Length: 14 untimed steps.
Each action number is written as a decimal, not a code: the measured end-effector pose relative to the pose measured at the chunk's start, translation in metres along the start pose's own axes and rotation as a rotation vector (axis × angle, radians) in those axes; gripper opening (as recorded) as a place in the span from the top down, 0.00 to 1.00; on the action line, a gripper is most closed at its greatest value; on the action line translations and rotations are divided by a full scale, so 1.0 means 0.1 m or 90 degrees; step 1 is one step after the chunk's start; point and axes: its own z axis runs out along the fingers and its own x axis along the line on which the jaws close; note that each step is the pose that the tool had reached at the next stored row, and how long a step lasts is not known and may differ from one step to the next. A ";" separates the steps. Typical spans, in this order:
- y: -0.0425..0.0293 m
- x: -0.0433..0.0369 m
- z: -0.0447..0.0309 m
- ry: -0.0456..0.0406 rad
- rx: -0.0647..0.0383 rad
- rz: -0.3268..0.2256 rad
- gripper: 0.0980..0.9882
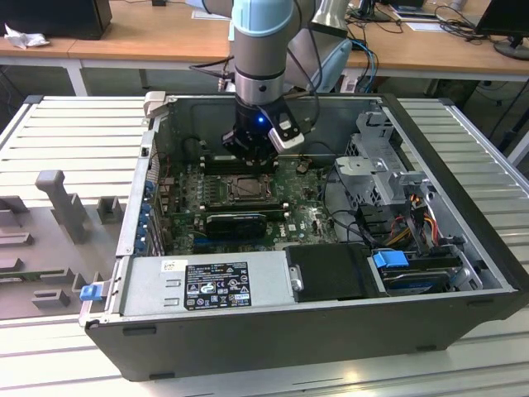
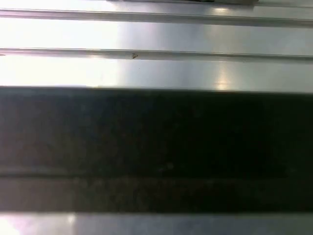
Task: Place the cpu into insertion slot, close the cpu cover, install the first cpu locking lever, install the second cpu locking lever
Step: 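Install the first cpu locking lever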
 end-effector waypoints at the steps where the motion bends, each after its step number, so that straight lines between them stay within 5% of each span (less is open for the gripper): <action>1: -0.001 0.001 0.002 0.0001 0.000 0.000 0.99; 9: 0.000 -0.002 -0.004 -0.0001 0.000 0.000 0.99; 14: 0.009 -0.007 -0.142 0.0000 0.000 0.000 0.99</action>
